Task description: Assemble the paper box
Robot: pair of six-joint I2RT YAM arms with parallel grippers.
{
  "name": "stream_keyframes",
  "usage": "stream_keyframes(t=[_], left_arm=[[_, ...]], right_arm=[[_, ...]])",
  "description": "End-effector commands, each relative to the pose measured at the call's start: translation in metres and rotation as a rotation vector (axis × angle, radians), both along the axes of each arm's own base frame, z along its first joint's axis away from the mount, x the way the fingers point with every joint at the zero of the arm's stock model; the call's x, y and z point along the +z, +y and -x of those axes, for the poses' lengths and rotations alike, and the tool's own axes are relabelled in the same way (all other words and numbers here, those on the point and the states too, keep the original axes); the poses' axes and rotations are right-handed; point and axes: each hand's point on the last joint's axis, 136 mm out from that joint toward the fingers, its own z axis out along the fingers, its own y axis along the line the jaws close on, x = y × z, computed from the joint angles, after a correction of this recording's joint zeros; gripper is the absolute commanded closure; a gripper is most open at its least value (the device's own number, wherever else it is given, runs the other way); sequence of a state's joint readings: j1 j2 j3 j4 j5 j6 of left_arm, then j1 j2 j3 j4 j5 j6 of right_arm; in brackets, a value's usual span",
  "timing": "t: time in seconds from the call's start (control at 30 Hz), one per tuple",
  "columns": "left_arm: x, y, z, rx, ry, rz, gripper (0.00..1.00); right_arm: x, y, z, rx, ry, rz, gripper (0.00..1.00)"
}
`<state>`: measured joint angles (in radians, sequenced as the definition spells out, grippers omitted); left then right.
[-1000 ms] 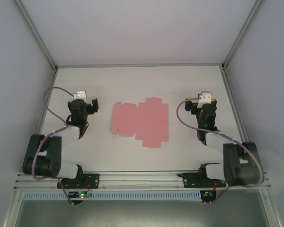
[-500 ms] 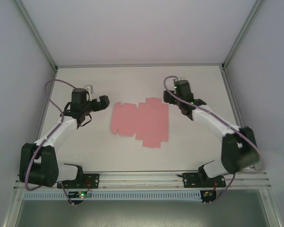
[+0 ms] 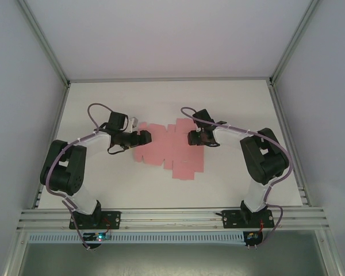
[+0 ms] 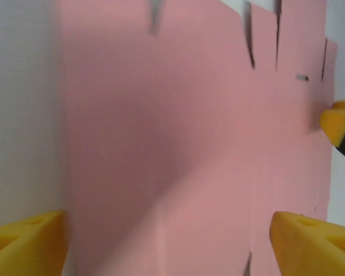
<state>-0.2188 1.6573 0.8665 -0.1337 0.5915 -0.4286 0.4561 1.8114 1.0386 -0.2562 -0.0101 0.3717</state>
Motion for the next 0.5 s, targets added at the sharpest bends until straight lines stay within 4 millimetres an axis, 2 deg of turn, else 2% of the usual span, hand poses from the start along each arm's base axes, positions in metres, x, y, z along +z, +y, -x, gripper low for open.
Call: stream_keyframes(t=[0.0, 0.07, 0.13, 0.17, 0.23, 0.27, 0.33, 0.47], left_arm=[[0.007, -0.021, -0.001, -0.057, -0.002, 0.057, 0.16], [0.006, -0.026, -0.004, -0.066, -0.003, 0.076, 0.27], [0.008, -0.029, -0.006, -0.071, -0.012, 0.093, 0.46], [0.011, -0.031, -0.006, -0.080, -0.025, 0.107, 0.60], [0.017, -0.031, -0.006, -0.088, -0.053, 0.105, 0.83], [0.021, -0.030, -0.006, -0.096, -0.078, 0.095, 0.90], [0.033, -0.029, -0.004, -0.113, -0.129, 0.096, 0.99], [0.071, -0.035, 0.000, -0.134, -0.275, 0.177, 1.00]], right_arm=[[-0.009, 0.008, 0.003, 0.014, 0.022, -0.042, 0.47], [-0.013, 0.008, 0.004, 0.017, 0.020, -0.043, 0.47], [-0.013, 0.008, 0.004, 0.026, 0.013, -0.040, 0.46], [-0.010, 0.008, 0.003, 0.035, 0.000, -0.042, 0.45], [0.002, 0.008, 0.000, 0.053, -0.035, -0.047, 0.42], [0.013, 0.007, -0.003, 0.061, -0.061, -0.055, 0.40], [0.034, 0.003, -0.007, 0.066, -0.105, -0.082, 0.36], [0.072, -0.006, -0.001, 0.101, -0.148, -0.256, 0.28]])
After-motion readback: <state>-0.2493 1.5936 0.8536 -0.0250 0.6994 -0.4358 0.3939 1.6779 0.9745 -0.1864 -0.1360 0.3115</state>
